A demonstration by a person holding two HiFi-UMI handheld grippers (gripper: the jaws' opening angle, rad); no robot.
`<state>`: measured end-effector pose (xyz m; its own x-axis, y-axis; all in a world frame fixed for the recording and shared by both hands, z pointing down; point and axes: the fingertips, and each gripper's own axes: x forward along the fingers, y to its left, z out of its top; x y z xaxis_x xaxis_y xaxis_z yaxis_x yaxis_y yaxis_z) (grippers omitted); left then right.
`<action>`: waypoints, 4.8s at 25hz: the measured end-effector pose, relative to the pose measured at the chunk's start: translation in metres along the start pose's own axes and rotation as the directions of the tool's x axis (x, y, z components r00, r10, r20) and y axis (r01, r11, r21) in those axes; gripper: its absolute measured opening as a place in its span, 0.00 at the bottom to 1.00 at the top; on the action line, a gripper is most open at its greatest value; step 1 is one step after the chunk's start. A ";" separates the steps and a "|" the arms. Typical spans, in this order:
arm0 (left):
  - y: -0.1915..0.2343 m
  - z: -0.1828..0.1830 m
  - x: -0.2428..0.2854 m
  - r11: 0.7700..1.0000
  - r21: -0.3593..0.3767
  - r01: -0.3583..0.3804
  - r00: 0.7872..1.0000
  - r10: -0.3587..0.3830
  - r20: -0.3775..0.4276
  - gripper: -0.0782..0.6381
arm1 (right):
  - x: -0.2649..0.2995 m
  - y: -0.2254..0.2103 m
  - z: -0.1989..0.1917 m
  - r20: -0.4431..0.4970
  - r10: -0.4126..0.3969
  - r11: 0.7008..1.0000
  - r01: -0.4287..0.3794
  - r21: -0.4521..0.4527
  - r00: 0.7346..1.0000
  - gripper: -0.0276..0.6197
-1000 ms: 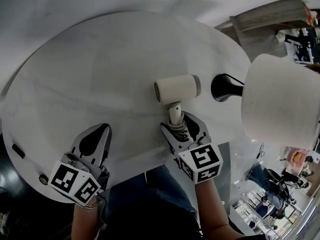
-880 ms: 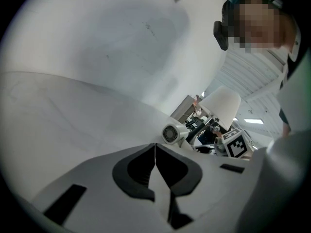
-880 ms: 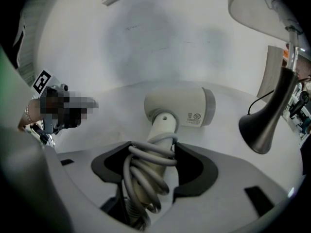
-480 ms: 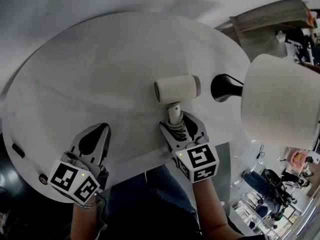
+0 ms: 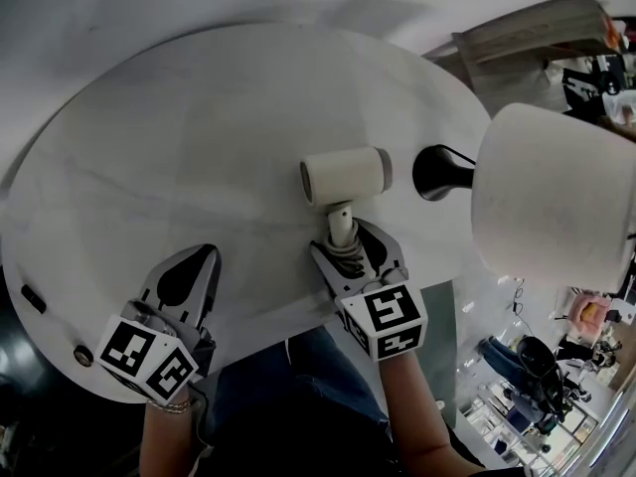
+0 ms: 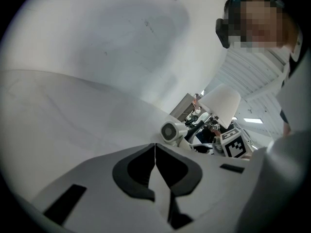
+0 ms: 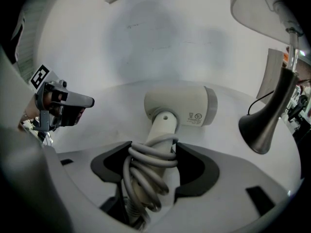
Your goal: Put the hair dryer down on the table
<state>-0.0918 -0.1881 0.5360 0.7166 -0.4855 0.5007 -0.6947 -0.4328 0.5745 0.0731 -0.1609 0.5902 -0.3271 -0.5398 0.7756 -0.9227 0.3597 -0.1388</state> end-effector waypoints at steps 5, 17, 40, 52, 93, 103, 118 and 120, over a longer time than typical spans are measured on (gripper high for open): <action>-0.002 -0.002 0.001 1.000 0.003 0.006 1.000 -0.006 0.002 0.13 | -0.005 -0.001 0.002 0.029 0.007 0.999 -0.008 0.033 1.000 0.50; -0.021 -0.006 0.003 0.999 0.025 0.021 1.000 -0.021 0.012 0.13 | -0.033 0.002 0.008 0.129 0.031 0.998 -0.039 0.059 0.991 0.51; -0.057 -0.004 -0.034 0.995 0.097 -0.015 0.995 0.006 0.100 0.13 | -0.079 0.018 0.017 0.222 0.066 0.998 -0.064 -0.015 0.973 0.40; -0.072 0.012 -0.062 0.986 0.163 -0.037 0.988 0.012 0.152 0.13 | -0.105 0.031 0.043 0.316 0.081 0.997 -0.079 -0.020 0.945 0.18; -0.111 0.076 -0.164 0.965 0.210 -0.155 0.895 0.047 0.444 0.13 | -0.186 0.084 0.110 0.434 0.258 0.950 -0.145 -0.277 0.863 0.07; -0.098 0.097 -0.207 0.936 0.169 -0.308 0.813 0.167 0.557 0.13 | -0.196 0.090 0.162 0.476 0.330 0.910 -0.140 -0.391 0.815 0.07; -0.094 0.114 -0.274 0.890 0.063 -0.452 0.689 0.303 0.658 0.13 | -0.226 0.120 0.203 0.505 0.423 0.855 -0.148 -0.497 0.752 0.07; -0.095 0.110 -0.277 0.889 0.047 -0.456 0.683 0.316 0.659 0.13 | -0.228 0.124 0.202 0.498 0.418 0.852 -0.138 -0.505 0.760 0.07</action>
<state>-0.2317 -0.0959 0.2718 0.2294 -0.9685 0.0970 -0.9470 -0.1991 0.2521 -0.0077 -0.1471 0.2720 -0.7359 -0.6387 0.2245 -0.6380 0.7652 0.0858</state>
